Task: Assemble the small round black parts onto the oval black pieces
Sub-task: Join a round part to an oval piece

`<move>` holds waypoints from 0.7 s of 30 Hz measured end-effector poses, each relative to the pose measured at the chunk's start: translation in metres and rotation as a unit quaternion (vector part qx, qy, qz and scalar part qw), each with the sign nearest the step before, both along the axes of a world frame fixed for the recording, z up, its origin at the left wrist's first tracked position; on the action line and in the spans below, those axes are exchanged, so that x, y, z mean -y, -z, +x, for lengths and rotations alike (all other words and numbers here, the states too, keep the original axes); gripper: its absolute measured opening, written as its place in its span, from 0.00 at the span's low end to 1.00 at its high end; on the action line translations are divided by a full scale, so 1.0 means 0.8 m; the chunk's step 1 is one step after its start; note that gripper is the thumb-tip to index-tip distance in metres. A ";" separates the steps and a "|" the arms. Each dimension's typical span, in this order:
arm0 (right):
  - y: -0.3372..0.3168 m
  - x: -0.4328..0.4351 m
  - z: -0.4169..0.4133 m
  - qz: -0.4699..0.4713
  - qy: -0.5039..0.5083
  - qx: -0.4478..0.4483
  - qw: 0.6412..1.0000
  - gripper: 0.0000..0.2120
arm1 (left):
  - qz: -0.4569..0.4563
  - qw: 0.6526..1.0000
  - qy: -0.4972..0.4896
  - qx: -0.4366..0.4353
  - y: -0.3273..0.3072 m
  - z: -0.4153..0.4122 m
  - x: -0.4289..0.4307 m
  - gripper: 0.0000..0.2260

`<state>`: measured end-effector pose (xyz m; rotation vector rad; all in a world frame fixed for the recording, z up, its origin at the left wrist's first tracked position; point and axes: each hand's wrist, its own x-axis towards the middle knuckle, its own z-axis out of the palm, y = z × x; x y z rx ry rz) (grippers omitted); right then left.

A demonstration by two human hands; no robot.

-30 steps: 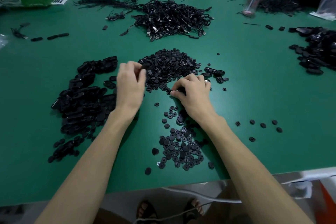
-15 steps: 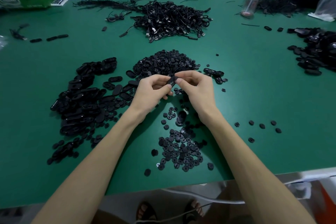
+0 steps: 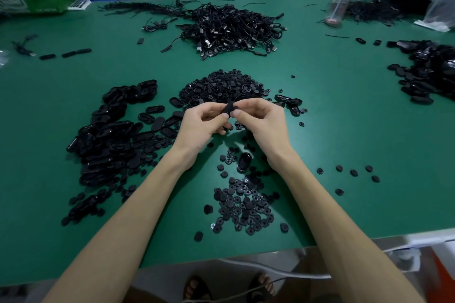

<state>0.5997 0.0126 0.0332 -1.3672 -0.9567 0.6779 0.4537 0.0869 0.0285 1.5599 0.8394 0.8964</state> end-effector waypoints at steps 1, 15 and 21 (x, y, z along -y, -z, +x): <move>0.000 0.000 0.000 0.000 0.002 -0.002 1.000 0.05 | -0.003 1.000 -0.001 0.004 0.000 0.000 0.000 0.08; -0.002 0.001 -0.001 -0.004 -0.004 -0.030 1.000 0.03 | -0.042 0.999 -0.006 0.027 -0.001 0.000 0.000 0.07; -0.002 0.000 0.000 -0.002 0.017 -0.028 0.999 0.03 | -0.040 0.999 0.000 0.023 0.000 0.000 -0.001 0.06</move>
